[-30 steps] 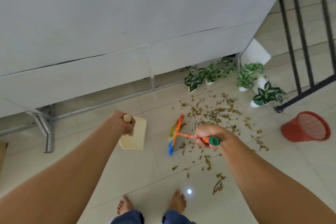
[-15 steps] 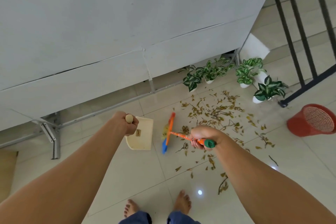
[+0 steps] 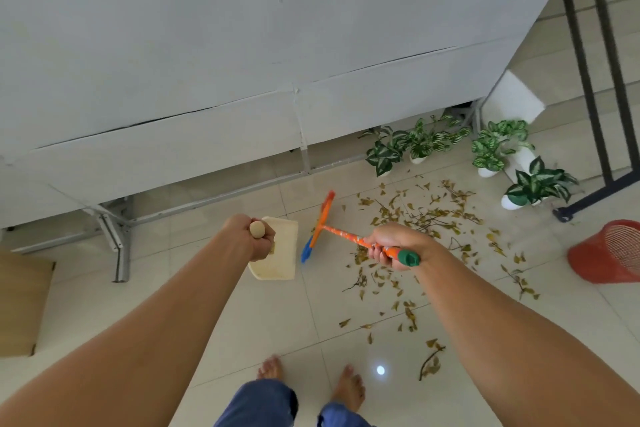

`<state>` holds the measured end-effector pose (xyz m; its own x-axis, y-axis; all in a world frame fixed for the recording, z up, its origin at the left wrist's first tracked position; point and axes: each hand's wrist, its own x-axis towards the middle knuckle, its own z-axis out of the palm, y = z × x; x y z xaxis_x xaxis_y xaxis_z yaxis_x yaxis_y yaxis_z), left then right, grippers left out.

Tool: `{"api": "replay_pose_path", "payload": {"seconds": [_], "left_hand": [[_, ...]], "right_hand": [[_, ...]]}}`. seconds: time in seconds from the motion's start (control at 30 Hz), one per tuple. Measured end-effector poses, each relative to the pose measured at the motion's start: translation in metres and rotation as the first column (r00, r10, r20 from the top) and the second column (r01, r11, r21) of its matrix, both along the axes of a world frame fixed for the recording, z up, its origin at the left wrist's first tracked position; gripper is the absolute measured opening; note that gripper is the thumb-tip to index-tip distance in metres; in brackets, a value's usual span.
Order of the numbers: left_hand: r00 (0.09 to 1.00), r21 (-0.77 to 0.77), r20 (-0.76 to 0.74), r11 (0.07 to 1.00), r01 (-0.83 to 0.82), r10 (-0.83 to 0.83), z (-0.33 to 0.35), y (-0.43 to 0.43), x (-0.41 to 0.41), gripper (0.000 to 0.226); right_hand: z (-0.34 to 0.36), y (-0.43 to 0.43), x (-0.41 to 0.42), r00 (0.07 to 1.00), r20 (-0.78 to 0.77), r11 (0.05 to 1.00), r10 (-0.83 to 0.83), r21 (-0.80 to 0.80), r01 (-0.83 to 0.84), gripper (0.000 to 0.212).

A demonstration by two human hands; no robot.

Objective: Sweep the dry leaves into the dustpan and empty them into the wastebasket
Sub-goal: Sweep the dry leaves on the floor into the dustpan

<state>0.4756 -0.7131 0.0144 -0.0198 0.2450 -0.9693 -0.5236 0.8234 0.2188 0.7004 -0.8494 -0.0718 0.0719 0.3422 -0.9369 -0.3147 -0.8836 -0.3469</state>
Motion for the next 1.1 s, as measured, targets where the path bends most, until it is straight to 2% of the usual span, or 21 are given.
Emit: {"api": "replay_pose_path", "payload": {"seconds": [0.17, 0.3, 0.43, 0.53, 0.73, 0.8, 0.97, 1.1], "left_hand": [[0.998, 0.007, 0.022, 0.999, 0.051, -0.052, 0.005, 0.009, 0.003, 0.020], [0.993, -0.013, 0.035, 0.993, 0.116, -0.116, -0.009, 0.031, 0.023, 0.016], [0.986, -0.015, 0.045, 0.986, 0.164, -0.164, -0.014, 0.057, 0.039, 0.020], [0.983, -0.016, 0.060, 0.984, 0.175, -0.174, -0.010, 0.074, 0.046, 0.023], [0.963, -0.016, 0.030, 0.963, 0.269, -0.268, -0.015, 0.099, 0.060, 0.021], [0.956, -0.026, 0.024, 0.956, 0.291, -0.291, -0.020, 0.107, 0.067, 0.019], [0.934, -0.033, 0.026, 0.934, 0.356, -0.356, -0.036, 0.125, 0.091, 0.015], [0.917, -0.021, 0.034, 0.917, 0.397, -0.397, -0.045, 0.134, 0.104, 0.012]], "right_hand": [[-0.012, 0.020, -0.001, 0.988, -0.017, 0.988, -0.152, -0.023, 0.151, 0.016], [0.007, 0.020, 0.010, 0.982, 0.012, 0.981, -0.189, -0.050, 0.189, 0.014], [0.030, 0.020, 0.017, 0.986, -0.051, 0.987, -0.160, -0.014, 0.160, 0.011], [0.021, 0.040, 0.022, 0.982, -0.048, 0.983, -0.185, 0.010, 0.186, 0.010], [-0.002, 0.061, 0.029, 0.908, -0.128, 0.917, -0.398, -0.046, 0.396, 0.022], [-0.001, 0.053, 0.031, 0.893, -0.110, 0.900, -0.436, -0.070, 0.431, 0.026], [0.017, 0.026, 0.034, 0.931, -0.061, 0.927, -0.360, -0.136, 0.349, 0.023], [0.025, 0.029, 0.034, 0.945, -0.050, 0.945, -0.323, -0.077, 0.319, 0.013]]}}
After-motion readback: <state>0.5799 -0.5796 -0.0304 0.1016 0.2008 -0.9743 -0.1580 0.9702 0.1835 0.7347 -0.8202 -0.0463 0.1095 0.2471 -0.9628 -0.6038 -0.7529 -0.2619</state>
